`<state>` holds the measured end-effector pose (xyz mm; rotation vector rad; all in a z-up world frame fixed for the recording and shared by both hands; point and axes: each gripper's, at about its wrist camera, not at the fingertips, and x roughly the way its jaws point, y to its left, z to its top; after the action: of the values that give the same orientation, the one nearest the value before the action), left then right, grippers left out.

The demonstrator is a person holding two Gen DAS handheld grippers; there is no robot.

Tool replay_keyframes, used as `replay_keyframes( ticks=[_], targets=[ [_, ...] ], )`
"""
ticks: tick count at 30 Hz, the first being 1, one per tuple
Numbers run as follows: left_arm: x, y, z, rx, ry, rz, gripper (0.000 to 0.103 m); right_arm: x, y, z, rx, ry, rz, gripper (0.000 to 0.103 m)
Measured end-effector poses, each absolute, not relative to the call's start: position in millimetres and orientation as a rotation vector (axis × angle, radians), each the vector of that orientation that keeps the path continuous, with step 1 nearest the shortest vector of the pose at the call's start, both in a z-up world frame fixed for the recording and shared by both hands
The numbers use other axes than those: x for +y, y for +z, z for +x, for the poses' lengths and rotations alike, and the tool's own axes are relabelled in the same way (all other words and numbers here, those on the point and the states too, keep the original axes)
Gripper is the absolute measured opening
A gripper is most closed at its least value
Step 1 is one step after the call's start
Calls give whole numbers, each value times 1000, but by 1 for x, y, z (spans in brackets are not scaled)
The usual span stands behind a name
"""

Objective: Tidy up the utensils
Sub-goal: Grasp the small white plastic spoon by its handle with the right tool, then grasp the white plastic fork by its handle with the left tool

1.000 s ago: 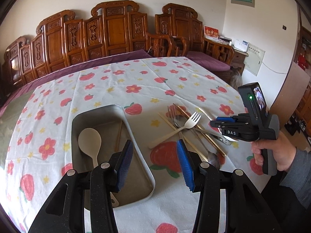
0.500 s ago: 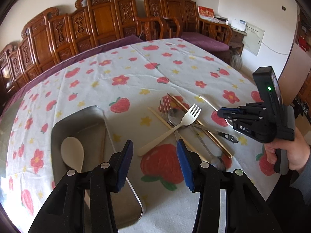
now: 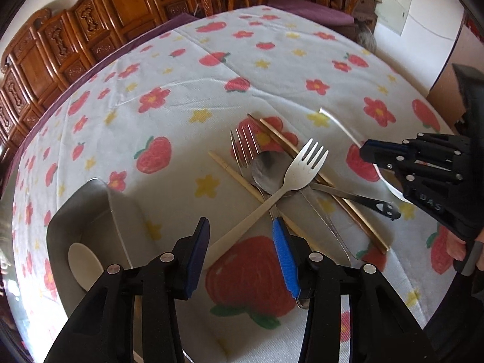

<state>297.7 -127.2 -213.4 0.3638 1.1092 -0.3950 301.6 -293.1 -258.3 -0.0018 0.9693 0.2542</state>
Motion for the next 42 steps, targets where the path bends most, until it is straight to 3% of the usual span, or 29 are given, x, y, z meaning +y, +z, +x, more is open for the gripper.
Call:
replay_keyframes(
  ticks=[3, 11, 17, 42],
  targets=[
    [-131, -225, 306, 1162, -389, 397, 24, -294, -258, 302, 969, 258, 5, 9],
    [-142, -236, 312, 1203, -399, 467, 23, -295, -256, 303, 964, 268, 26, 9],
    [-147, -232, 308, 1208, -429, 435, 9, -295, -256, 303, 965, 269, 28, 9],
    [-120, -164, 259, 1031, -372, 257, 8, -292, -242, 292, 913, 276, 4, 9]
  ],
)
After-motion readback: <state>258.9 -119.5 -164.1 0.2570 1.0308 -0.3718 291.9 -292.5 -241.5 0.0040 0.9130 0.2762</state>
